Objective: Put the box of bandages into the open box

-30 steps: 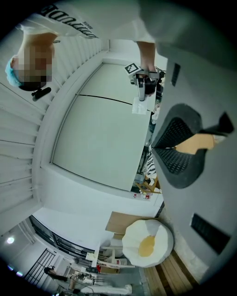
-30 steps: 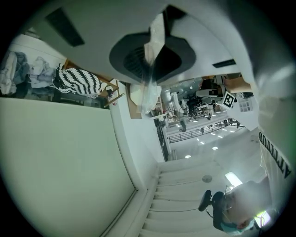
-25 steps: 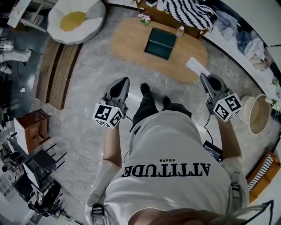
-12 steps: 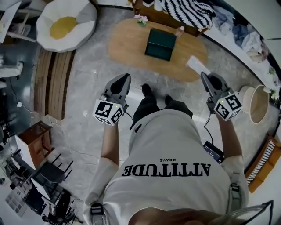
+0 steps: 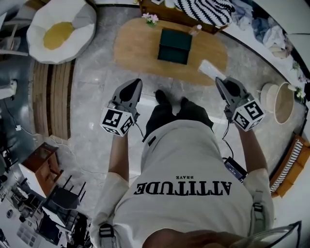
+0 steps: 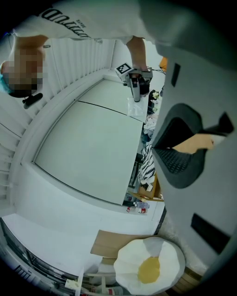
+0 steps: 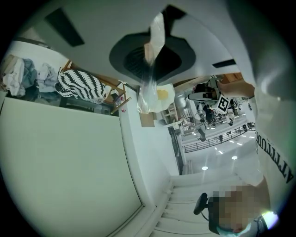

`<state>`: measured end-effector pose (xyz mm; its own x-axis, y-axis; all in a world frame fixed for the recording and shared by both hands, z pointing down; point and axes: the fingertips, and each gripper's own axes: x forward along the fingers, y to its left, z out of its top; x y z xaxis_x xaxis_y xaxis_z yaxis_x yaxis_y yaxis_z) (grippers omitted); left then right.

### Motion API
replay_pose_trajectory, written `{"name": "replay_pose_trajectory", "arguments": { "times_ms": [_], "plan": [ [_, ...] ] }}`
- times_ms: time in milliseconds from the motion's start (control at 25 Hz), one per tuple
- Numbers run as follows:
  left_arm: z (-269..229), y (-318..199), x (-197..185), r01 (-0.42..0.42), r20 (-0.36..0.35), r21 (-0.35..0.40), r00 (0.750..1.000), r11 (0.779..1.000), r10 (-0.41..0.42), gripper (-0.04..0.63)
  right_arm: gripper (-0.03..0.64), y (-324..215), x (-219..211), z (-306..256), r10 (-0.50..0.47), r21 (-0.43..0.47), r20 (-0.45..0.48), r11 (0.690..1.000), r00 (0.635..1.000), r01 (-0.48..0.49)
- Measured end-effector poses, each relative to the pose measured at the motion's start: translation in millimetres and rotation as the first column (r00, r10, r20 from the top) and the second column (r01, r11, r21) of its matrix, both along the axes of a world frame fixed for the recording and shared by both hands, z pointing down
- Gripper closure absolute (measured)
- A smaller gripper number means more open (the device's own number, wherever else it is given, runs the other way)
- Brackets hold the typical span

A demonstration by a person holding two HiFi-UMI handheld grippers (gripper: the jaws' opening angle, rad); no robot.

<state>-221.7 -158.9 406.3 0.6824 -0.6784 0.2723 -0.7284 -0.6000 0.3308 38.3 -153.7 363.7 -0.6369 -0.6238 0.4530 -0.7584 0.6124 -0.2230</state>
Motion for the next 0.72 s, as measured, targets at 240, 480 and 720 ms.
{"name": "replay_pose_trajectory", "arguments": {
  "times_ms": [240, 480, 720],
  "plan": [
    [8, -14, 0, -0.019, -0.010, -0.021, 1.000, 1.000, 0.019, 0.574, 0.589, -11, -7, 12, 0.008, -0.035, -0.011, 0.999, 1.000, -0.008],
    [26, -31, 6, -0.005, -0.012, -0.053, 1.000, 0.999, 0.005, 0.574, 0.589, -34, -8, 34, -0.003, -0.071, -0.006, 0.997, 1.000, 0.002],
    [44, -52, 21, 0.031, -0.014, -0.082, 0.999, 0.996, -0.033, 0.574, 0.589, -66, -1, 62, -0.022, -0.119, 0.015, 0.993, 1.000, 0.024]
  ]
}}
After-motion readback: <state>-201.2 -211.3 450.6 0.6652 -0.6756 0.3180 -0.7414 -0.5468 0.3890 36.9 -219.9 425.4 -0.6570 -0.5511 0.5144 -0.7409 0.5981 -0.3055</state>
